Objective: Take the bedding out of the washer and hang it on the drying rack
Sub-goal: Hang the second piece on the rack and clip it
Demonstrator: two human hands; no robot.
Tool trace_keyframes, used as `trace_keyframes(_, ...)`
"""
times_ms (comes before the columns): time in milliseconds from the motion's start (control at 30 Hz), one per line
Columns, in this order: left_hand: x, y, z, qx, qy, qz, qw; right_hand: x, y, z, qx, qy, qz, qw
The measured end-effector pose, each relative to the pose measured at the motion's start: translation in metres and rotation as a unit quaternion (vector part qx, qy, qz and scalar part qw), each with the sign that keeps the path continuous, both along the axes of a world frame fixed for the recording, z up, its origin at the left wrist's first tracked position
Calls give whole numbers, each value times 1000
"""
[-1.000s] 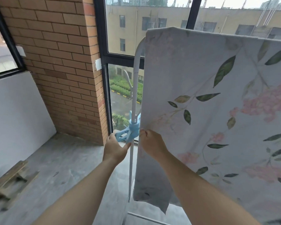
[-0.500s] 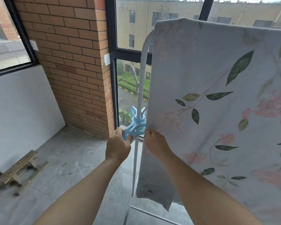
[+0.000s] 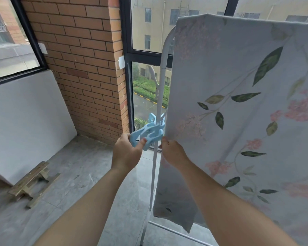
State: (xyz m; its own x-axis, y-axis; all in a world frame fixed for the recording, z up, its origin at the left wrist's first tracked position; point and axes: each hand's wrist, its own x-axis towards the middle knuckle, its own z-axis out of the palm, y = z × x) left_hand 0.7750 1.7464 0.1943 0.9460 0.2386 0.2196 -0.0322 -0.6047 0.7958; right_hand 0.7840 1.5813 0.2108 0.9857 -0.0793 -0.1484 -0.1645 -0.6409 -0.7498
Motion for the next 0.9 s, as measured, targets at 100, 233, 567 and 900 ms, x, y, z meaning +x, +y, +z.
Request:
trace_keyframes(100,-7,15,17,-50,-21,7,999,-3,13,8,44,19,38,998)
trace_keyframes(233,-21,22,43,-96,-98,9,991,-21,34,25,183,90,172,964)
trace_keyframes(567,-13,8,114,-96,-157,-124,975,-33,39,77,327,-119,33,937)
trace_keyframes(900,19,-63,200,-4,-163,-318,934,-67,-24,115,101,-198,-8,975)
